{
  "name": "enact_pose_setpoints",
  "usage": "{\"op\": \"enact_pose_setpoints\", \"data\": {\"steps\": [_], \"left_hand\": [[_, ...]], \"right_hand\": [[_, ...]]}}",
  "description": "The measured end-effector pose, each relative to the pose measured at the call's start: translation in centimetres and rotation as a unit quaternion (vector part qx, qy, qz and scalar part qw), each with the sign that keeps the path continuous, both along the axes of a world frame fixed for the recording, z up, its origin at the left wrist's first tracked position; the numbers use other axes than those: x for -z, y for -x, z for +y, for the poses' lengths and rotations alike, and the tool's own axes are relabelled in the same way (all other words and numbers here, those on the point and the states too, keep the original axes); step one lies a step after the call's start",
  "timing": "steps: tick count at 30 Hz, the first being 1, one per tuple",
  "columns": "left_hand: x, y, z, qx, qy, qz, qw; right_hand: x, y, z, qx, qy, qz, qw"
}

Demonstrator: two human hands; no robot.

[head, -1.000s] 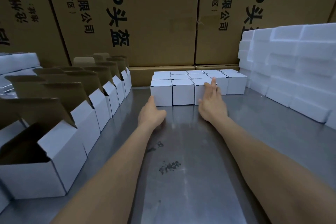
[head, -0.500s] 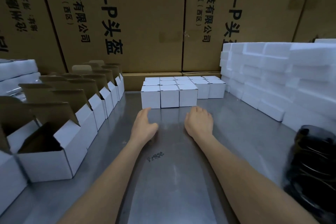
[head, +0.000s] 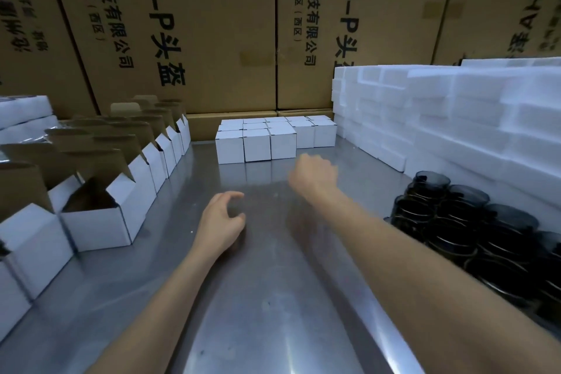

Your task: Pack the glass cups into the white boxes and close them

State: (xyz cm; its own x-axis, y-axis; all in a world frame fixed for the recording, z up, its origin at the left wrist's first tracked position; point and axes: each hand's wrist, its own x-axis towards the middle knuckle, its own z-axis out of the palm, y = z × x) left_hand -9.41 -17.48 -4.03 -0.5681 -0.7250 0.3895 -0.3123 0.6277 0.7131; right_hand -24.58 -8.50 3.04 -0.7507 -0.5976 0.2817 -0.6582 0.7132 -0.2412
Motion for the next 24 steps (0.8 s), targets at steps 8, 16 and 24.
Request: {"op": "enact_pose_setpoints", "data": {"steps": [8,16,24], "left_hand": [[-0.2,-1.4,1.7,-0.005,-0.015,0.009,1.000],[-0.5,-1.5,1.7,-0.010,-0.038,0.034,0.999],[-0.6,-1.6,1.6,-0.004,-0.052,0.047,0.998]], "right_hand": [[-3.3,6.4,8.9,0.291,-0.211,-0.088,0.929],[-2.4,7.2,8.6,0.285,-0.225,-0.095,0.927],[-1.3,4.1,5.0,0.145,-0.154,-0.019,0.977]]}}
